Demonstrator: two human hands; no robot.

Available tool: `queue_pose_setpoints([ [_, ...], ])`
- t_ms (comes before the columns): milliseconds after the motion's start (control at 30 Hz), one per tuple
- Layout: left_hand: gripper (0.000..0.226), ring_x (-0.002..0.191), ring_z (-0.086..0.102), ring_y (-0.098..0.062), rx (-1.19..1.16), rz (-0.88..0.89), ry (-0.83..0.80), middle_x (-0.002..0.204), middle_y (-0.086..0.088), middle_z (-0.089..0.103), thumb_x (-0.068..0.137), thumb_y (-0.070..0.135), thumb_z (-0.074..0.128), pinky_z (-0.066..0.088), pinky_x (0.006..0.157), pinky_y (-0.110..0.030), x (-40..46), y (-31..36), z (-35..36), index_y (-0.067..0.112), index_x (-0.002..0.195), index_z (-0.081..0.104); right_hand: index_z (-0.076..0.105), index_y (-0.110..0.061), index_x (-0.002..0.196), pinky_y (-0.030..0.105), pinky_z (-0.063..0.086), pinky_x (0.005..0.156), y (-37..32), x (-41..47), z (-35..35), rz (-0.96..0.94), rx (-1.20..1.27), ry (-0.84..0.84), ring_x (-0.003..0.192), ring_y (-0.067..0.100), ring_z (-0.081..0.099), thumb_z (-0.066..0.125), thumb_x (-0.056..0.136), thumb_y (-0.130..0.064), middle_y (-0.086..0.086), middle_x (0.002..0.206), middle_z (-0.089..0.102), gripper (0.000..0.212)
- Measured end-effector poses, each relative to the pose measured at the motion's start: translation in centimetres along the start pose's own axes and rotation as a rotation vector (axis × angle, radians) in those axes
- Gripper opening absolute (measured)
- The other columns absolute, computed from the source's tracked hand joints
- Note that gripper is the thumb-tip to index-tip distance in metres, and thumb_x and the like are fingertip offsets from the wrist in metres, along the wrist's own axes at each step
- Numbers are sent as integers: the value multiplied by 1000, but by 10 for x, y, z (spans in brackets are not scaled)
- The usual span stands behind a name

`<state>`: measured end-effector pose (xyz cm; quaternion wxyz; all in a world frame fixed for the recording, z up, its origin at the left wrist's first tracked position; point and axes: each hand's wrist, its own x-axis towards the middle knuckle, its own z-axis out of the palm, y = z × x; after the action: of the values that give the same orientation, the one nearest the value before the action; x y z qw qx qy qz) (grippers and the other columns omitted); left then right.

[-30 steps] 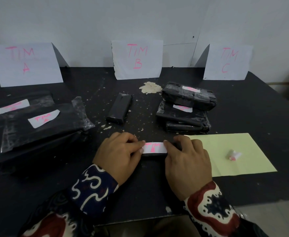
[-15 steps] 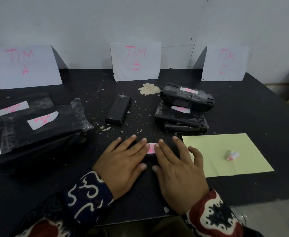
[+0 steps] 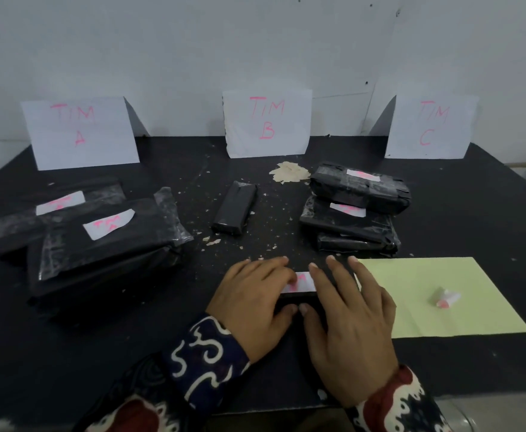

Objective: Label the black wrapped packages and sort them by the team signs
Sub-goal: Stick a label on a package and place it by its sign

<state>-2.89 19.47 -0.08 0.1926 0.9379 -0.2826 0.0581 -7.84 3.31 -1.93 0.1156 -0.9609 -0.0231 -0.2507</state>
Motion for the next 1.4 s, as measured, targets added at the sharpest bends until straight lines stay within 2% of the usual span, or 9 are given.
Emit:
queue_pose_setpoints([
  [267,37,103,56,-13,-19,-122,151,114,14,61,79,35,60,46,87,-30,-18,-27,-5,31,116,57,60,-19,130,43,39,101,-3,14,-6,-29,249,102,129,25,48,50,87,-40,1,132,59,49],
  [467,34,100,52,-20,73,-281,390,106,8,63,81,39,46,46,85,-36,-52,-64,-20,24,106,63,63,-19,124,30,49,89,-25,56,0,-59,392,12,103,16,61,54,90,-35,-5,115,65,38],
  [600,32,102,53,-21,233,-332,438,101,14,67,77,44,49,41,79,-38,-61,-65,-21,27,96,66,67,-27,114,37,55,82,-47,94,23,31,498,-145,90,12,65,60,90,-32,-9,105,66,26],
  [700,33,105,52,-22,264,-339,458,105,11,69,76,46,51,42,79,-40,-62,-66,-18,26,92,71,64,-31,117,36,54,84,-59,113,38,23,428,-223,96,15,63,58,91,-32,-8,115,60,27],
  [833,37,105,50,-24,250,-351,488,107,6,67,75,48,52,46,77,-40,-62,-66,-16,23,91,74,57,-36,129,41,46,97,-73,131,48,-94,238,-300,121,26,49,48,95,-21,-1,142,46,38],
  [933,37,104,49,-22,242,-344,502,105,6,67,76,47,51,46,75,-40,-62,-66,-15,23,92,74,45,-44,137,48,35,104,-81,142,49,-140,71,-456,130,34,37,44,98,-33,1,155,29,41],
  [1100,35,102,52,-24,231,-342,502,104,6,67,75,46,52,47,74,-40,-61,-68,-14,23,91,73,64,-36,114,42,45,92,-89,146,51,-53,132,-452,114,28,55,42,89,-67,-2,129,54,45],
  [1200,34,102,52,-25,217,-348,501,104,6,67,75,46,53,47,74,-40,-61,-68,-14,24,91,72,62,-26,100,37,48,81,-88,144,53,29,150,-355,99,27,60,51,86,-65,0,112,57,43],
  [1400,35,102,53,-25,215,-348,492,104,7,67,74,48,52,45,75,-39,-61,-67,-14,24,90,72,51,-14,114,38,46,82,-89,155,52,154,128,-419,106,33,57,60,84,-52,11,118,54,49],
])
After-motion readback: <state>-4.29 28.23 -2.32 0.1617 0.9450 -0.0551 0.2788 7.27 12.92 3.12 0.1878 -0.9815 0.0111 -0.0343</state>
